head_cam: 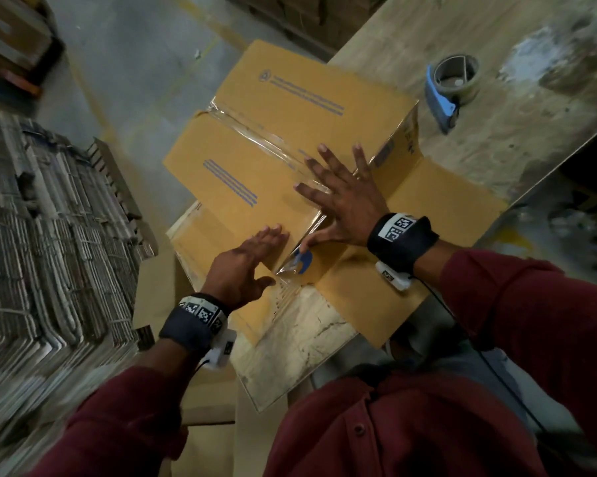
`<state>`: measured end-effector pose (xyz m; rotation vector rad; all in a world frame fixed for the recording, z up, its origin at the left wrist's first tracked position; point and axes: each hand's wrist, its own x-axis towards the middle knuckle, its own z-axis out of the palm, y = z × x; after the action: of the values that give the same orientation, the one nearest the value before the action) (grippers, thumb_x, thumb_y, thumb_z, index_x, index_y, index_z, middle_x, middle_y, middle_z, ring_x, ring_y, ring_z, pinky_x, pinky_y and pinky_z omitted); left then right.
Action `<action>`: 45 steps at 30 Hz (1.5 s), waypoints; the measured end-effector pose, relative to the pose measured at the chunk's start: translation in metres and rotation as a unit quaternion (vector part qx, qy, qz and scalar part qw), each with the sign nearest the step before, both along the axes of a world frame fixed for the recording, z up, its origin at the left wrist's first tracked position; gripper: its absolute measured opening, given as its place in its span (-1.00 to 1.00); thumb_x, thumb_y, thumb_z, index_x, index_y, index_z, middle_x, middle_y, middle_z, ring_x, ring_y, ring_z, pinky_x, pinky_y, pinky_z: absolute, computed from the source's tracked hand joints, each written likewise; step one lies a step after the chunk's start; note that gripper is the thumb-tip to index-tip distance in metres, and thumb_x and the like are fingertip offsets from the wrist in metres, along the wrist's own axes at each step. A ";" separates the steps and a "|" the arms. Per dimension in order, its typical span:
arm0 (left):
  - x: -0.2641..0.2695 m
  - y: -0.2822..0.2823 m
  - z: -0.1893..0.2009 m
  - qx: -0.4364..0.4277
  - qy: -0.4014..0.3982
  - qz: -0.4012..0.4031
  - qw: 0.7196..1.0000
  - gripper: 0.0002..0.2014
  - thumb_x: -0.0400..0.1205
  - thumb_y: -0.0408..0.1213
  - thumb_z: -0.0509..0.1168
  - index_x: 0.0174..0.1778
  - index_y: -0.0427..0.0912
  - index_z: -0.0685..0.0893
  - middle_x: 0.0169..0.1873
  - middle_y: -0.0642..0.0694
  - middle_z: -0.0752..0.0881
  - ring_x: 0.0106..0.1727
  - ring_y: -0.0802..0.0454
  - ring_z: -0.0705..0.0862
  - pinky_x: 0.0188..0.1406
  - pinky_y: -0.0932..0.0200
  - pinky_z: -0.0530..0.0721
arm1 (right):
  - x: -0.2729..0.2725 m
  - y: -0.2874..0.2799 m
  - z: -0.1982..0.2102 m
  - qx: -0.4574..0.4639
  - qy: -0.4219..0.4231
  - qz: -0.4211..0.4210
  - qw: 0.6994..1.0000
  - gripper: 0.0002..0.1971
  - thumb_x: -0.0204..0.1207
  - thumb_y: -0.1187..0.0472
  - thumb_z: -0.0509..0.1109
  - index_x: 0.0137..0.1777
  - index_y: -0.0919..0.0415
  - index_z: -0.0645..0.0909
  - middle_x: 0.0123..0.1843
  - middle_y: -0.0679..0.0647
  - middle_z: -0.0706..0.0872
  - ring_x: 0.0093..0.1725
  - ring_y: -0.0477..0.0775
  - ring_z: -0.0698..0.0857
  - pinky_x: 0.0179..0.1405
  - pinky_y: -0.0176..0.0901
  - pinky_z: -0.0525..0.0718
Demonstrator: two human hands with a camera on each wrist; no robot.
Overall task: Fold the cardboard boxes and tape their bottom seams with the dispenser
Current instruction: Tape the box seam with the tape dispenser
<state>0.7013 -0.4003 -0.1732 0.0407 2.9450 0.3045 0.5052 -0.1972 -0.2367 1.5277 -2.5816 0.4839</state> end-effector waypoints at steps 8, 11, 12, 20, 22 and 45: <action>0.001 0.003 -0.013 -0.053 0.089 -0.002 0.995 -0.06 0.43 0.00 0.70 0.70 0.12 0.38 0.63 0.12 0.50 0.56 0.05 0.57 0.15 -0.05 0.85 | 0.006 -0.003 -0.010 0.060 0.033 0.012 0.998 0.17 0.19 -0.76 0.18 0.75 -0.09 0.27 0.82 0.15 0.12 0.81 0.32 -0.16 0.61 0.67 -0.21; 0.003 0.000 -0.018 -0.062 0.076 0.000 0.995 -0.13 0.52 0.23 0.54 0.73 0.13 0.37 0.64 0.09 0.51 0.58 0.04 0.56 0.13 -0.06 0.85 | 0.023 -0.009 0.002 0.044 0.016 0.004 0.999 0.30 0.12 -0.88 -0.20 0.78 -0.10 0.18 0.84 0.19 -0.04 0.80 0.28 -0.26 0.58 0.70 -0.23; 0.004 0.000 -0.019 -0.067 0.071 0.006 0.995 -0.16 0.55 0.30 0.45 0.74 0.14 0.36 0.64 0.08 0.51 0.58 0.04 0.56 0.08 -0.07 0.86 | 0.030 -0.014 0.005 0.035 0.008 0.007 0.999 0.28 0.14 -0.87 -0.22 0.77 -0.09 0.19 0.84 0.21 -0.08 0.80 0.27 -0.25 0.58 0.71 -0.21; 0.003 0.011 -0.017 -0.083 0.105 0.008 0.991 -0.17 0.50 0.25 0.51 0.68 0.05 0.47 0.59 0.07 0.57 0.54 0.05 0.61 0.14 -0.06 0.83 | 0.033 -0.020 -0.017 0.041 0.023 0.069 0.996 0.08 0.30 -0.66 0.27 0.70 0.02 0.38 0.78 0.18 0.25 0.79 0.29 0.12 0.64 0.54 -0.30; 0.003 0.014 -0.019 -0.086 0.124 0.016 0.988 -0.12 0.42 0.17 0.65 0.65 -0.01 0.54 0.56 0.04 0.61 0.51 0.05 0.63 0.20 -0.03 0.79 | 0.033 -0.018 -0.018 0.030 0.034 0.070 0.997 0.11 0.28 -0.66 0.31 0.72 0.03 0.33 0.79 0.19 0.24 0.79 0.30 0.08 0.64 0.56 -0.26; 0.005 0.013 -0.013 -0.029 0.095 0.049 0.994 0.00 0.43 0.57 0.29 0.67 -0.03 0.51 0.56 -0.07 0.62 0.48 -0.10 0.68 0.32 -0.23 0.76 | 0.072 -0.024 -0.021 0.029 -0.064 -0.033 0.997 0.26 0.00 -0.53 0.61 0.72 -0.04 0.29 0.78 0.22 0.18 0.77 0.36 0.01 0.62 0.62 -0.28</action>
<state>0.7068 -0.3870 -0.1866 -0.0879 3.1492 0.2401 0.5771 -0.2215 -0.2574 1.4692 -2.7554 0.5207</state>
